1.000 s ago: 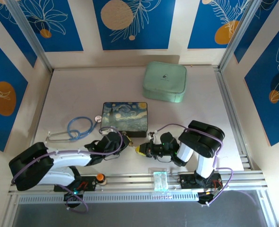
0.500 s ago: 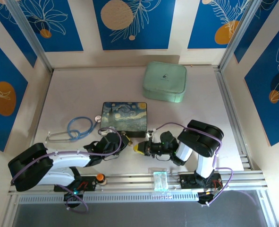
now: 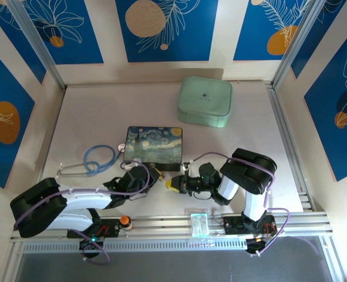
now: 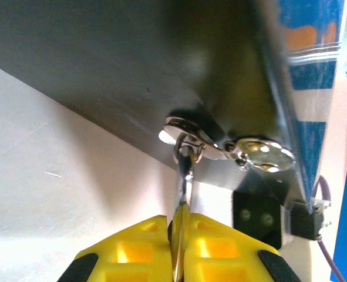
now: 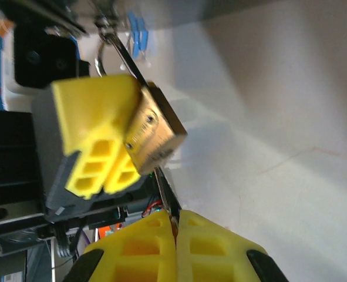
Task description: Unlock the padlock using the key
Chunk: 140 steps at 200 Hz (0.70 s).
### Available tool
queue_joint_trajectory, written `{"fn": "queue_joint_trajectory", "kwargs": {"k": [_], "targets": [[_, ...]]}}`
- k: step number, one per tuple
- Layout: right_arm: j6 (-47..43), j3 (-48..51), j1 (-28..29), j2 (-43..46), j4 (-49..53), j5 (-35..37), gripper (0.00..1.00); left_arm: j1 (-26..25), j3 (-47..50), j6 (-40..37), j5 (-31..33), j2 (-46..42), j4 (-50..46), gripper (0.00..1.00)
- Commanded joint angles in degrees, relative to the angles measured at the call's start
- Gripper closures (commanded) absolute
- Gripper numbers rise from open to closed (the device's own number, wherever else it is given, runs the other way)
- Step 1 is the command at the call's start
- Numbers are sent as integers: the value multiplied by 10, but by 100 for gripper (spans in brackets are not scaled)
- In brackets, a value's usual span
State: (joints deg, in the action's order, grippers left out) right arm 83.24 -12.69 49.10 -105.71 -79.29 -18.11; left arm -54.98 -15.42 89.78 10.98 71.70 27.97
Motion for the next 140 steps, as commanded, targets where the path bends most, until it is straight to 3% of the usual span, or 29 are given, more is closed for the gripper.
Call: {"fn": "queue_joint_trajectory", "kwargs": {"k": [1,93,140], "targets": [[7,8,18,-7,-10,22,100,-2,-1,10,17,-4,-4,100],[18,-11,-9,1,-10,11,100,-3,-2,9,9,3,1,100],[27,-26,-18,-9,-10,8,100,-5,9,23,-5,29,61,100]]}}
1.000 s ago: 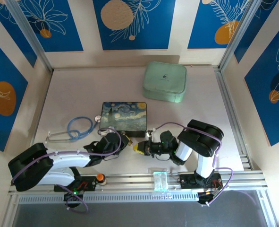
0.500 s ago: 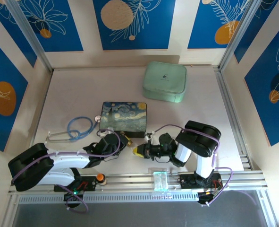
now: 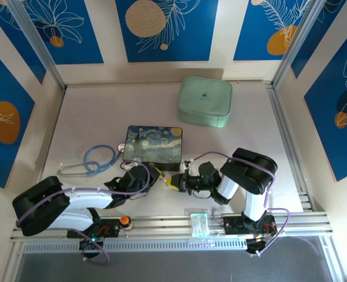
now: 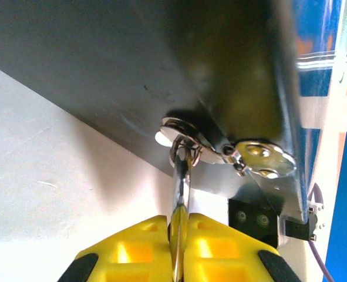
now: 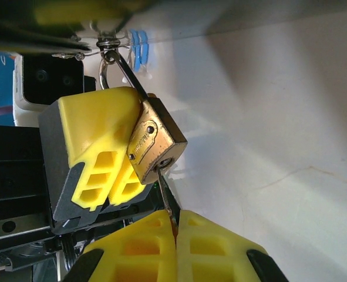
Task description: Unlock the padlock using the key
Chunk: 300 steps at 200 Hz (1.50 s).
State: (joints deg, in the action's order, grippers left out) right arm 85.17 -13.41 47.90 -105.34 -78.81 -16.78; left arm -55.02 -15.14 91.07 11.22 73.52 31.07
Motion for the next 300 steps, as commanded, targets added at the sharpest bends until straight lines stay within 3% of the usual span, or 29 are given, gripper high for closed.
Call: {"fn": "queue_joint_trajectory", "kwargs": {"k": [1,138,188,240,300], "targets": [[8,-20,-6,-13,-15,-6,100,-5,6,10,-8,11,30,100],[29,-37,-29,-37,-15,-27,100,-15,8,1,-33,-23,39,100],[27,-36,-27,-30,-16,-27,100,-27,-5,1,-44,10,62,100],[29,-21,-76,0,-15,-68,100,-60,-15,13,-55,74,144,100],[86,-39,-124,-29,-15,-172,100,-73,-6,54,-61,197,366,100]]}}
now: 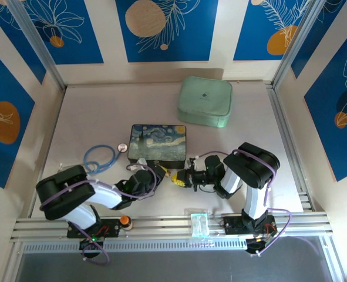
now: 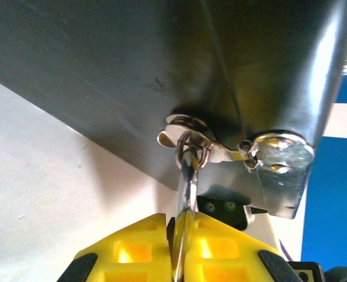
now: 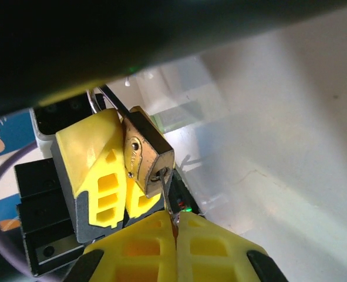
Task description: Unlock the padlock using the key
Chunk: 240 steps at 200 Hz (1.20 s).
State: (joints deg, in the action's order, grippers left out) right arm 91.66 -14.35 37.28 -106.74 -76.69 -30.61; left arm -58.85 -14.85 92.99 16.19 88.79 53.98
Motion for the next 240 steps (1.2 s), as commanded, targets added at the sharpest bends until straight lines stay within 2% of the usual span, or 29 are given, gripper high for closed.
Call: {"fn": "queue_joint_trajectory", "kwargs": {"k": [1,51,116,174,240], "targets": [[21,-30,-19,-17,-36,-35,100,-35,-8,36,-110,47,141,100],[13,-26,-58,-43,-36,-88,100,-42,-8,57,-113,115,230,100],[-13,-43,-111,-65,-36,-166,100,-43,-30,31,-134,50,137,100],[-4,-52,-101,-77,-37,-160,100,-45,-34,41,-125,81,195,100],[12,-60,-78,-57,-36,-129,100,-53,-57,32,-136,73,165,100]]}}
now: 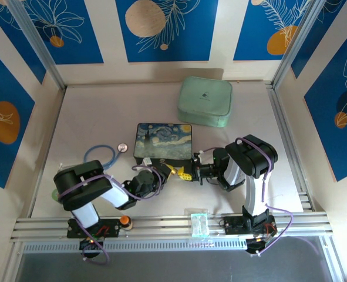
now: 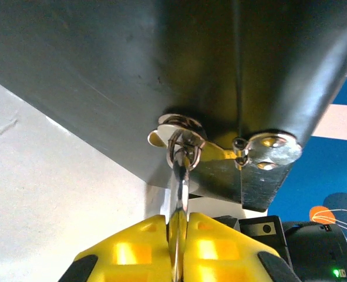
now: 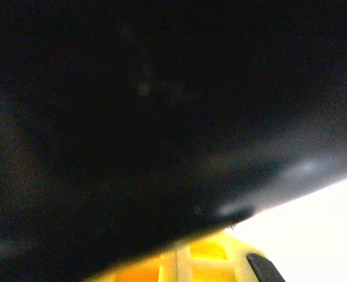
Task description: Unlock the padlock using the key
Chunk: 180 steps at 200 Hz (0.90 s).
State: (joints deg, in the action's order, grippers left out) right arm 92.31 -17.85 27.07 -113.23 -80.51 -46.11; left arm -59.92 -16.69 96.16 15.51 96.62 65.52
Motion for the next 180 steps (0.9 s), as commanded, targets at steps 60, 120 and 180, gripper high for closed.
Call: {"fn": "queue_joint_trajectory", "kwargs": {"k": [60,120,180], "targets": [[-5,-6,30,31,2,61,80,-46,-27,4,-109,-20,31,100],[-22,43,28,50,2,90,70,-12,-12,21,-101,-16,-4,100],[-31,74,27,73,2,104,74,-4,-40,-9,-91,-54,-136,100]]}}
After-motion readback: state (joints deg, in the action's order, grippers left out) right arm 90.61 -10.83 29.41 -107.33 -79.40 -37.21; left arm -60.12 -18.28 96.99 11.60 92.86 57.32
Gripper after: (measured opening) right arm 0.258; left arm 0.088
